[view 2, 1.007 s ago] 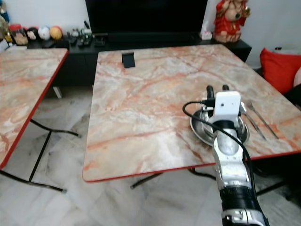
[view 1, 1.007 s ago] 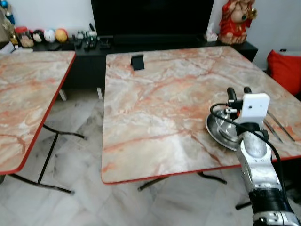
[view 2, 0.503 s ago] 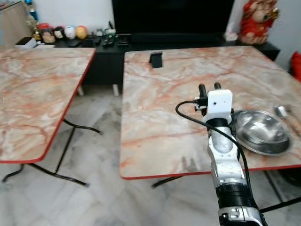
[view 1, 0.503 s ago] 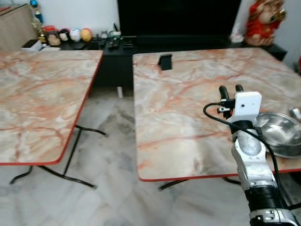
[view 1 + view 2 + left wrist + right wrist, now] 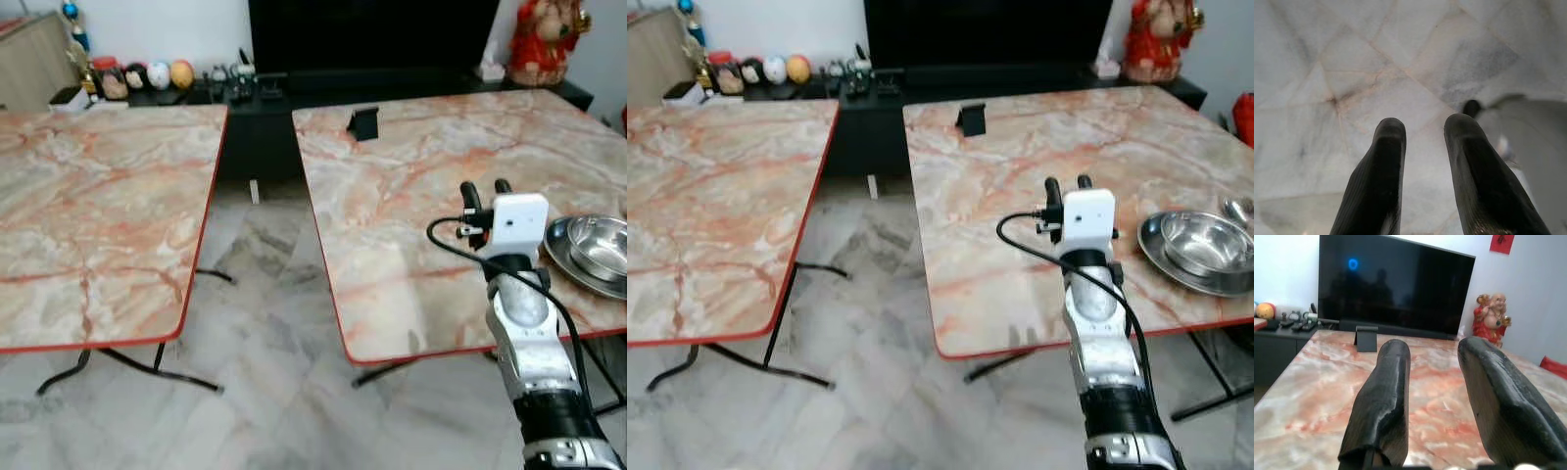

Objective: Setting the table

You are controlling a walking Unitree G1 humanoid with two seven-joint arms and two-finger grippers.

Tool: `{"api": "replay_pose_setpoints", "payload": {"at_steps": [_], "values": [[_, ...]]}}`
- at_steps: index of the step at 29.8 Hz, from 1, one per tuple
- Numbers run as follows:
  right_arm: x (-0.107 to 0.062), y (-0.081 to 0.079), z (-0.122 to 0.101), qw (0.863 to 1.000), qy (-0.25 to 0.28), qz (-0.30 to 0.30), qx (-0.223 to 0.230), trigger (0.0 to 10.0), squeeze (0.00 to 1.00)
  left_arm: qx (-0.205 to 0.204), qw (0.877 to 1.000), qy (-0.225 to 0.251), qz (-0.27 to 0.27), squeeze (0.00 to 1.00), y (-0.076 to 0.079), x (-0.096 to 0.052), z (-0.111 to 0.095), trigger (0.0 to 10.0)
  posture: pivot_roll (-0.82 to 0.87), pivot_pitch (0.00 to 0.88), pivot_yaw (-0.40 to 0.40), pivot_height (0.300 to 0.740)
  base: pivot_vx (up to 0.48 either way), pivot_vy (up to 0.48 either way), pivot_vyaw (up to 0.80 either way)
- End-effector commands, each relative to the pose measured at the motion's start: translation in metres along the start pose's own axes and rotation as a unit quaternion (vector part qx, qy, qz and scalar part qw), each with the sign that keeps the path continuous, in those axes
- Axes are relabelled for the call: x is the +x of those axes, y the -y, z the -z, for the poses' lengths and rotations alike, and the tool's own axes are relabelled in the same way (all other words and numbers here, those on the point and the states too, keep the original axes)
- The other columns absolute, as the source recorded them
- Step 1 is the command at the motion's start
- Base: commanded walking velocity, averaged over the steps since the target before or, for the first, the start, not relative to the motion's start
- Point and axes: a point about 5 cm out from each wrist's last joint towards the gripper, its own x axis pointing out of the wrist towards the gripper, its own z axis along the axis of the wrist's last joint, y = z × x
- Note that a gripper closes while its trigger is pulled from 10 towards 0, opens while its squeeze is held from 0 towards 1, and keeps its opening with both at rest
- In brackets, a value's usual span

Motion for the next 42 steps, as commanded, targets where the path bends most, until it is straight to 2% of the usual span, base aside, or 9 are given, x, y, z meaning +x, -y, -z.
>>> {"api": "replay_pose_setpoints", "payload": {"at_steps": [1, 28, 34, 42], "values": [[0.003, -0.005, -0.006, 1.0, 0.011, -0.006, 0.006, 10.0, 0.0, 0.002, 1.0, -0.005, -0.006, 0.0, -0.005, -0.001, 0.001, 10.0, -0.06, 0.0, 0.018, 0.732, 0.0, 0.281, 0.0], [0.006, -0.009, -0.008, 1.0, 0.02, -0.017, 0.012, 10.0, 0.0, 0.009, 1.0, -0.004, -0.005, 0.0, -0.005, -0.001, 0.001, 10.0, -0.06, 0.0, 0.02, 0.732, 0.0, 0.288, 0.05], [0.005, -0.009, -0.004, 1.0, 0.013, -0.017, 0.012, 10.0, 0.0, 0.006, 1.0, -0.003, -0.005, 0.0, -0.006, -0.001, 0.001, 10.0, -0.06, 0.0, 0.017, 0.732, 0.0, 0.287, 0.0], [0.002, -0.001, 0.01, 1.0, -0.018, 0.0, 0.012, 10.0, 0.0, 0.006, 1.0, -0.002, -0.007, 0.0, -0.006, 0.0, 0.0, 10.0, -0.05, 0.0, 0.018, 0.732, 0.0, 0.0, 0.0]]}}
